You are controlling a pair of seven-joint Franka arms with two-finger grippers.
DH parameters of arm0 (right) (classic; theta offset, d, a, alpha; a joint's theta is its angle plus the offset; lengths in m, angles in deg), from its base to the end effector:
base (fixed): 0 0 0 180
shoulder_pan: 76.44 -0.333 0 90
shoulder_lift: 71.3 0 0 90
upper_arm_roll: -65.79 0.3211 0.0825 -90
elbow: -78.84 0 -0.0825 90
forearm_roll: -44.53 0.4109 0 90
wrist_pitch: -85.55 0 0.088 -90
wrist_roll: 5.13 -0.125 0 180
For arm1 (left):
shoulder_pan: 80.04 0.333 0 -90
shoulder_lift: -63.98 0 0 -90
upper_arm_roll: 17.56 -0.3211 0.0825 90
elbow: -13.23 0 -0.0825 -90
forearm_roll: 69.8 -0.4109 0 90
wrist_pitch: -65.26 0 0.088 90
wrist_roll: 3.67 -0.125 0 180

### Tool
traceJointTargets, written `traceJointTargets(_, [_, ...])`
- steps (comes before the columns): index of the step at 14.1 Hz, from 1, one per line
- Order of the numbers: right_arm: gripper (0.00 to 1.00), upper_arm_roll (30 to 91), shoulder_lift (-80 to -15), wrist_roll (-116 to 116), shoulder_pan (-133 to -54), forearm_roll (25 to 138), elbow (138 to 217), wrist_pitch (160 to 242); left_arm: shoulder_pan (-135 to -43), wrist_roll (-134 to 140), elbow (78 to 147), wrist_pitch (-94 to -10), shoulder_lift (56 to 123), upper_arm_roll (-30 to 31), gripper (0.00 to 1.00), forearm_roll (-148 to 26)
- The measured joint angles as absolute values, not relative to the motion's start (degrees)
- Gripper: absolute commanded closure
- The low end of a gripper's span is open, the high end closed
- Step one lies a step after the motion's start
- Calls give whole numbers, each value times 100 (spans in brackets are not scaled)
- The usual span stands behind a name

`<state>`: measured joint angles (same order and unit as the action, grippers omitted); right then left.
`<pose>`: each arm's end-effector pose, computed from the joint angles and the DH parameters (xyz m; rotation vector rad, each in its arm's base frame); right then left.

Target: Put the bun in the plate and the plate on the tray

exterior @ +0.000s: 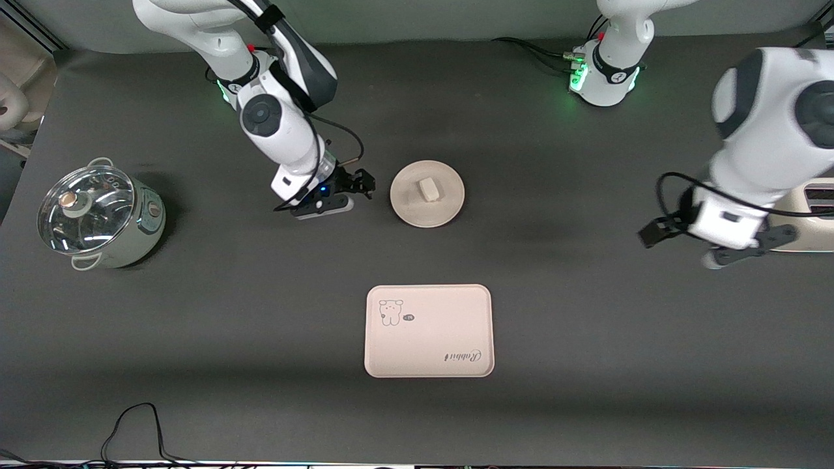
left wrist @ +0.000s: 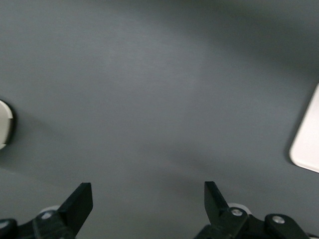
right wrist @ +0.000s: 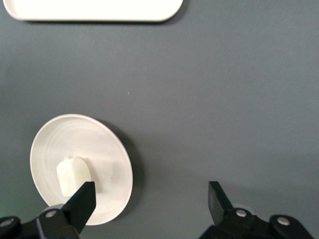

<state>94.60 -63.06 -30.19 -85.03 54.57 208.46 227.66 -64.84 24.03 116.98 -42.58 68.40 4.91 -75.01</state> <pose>0.4455 0.3436 0.2817 -2.9381 -0.1089 0.0295 0.6065 -0.0641 0.4751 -3.0453 -0.5067 -0.0272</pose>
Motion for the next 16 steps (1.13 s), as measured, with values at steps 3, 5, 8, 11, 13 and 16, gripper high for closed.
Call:
traceJointTargets(3, [0, 9639, -6061, -3233, -8555, 5362, 20964, 23138, -6360, 2199, 11695, -4186, 6826, 470, 0, -7500])
traceJointTargets(5, [0, 9644, -5743, -3659, -8620, 4868, 20984, 23408, -6535, 1967, 11648, -3997, 6779, 158, 0, -7445])
traceJointTargets(8, [0, 9695, -5130, -4760, -8633, 3657, 20967, 23803, -8092, 1680, 11465, -3663, 6672, -1642, 0, -7265])
traceJointTargets(11, [0, 9836, -4610, -6010, -8639, 2474, 20845, 23925, -9211, 1527, 11424, -3570, 6575, -2712, 0, -7254])
traceJointTargets(13, [4, 9921, -4340, -6604, -8640, 1922, 20756, 23993, -9229, 1324, 11387, -3549, 6567, -2735, 0, -7254])
traceJointTargets(16, [31, 9979, -4105, -7029, -8642, 1499, 20683, 24049, -8294, 927, 11251, -3458, 6566, -1790, 0, -7264])
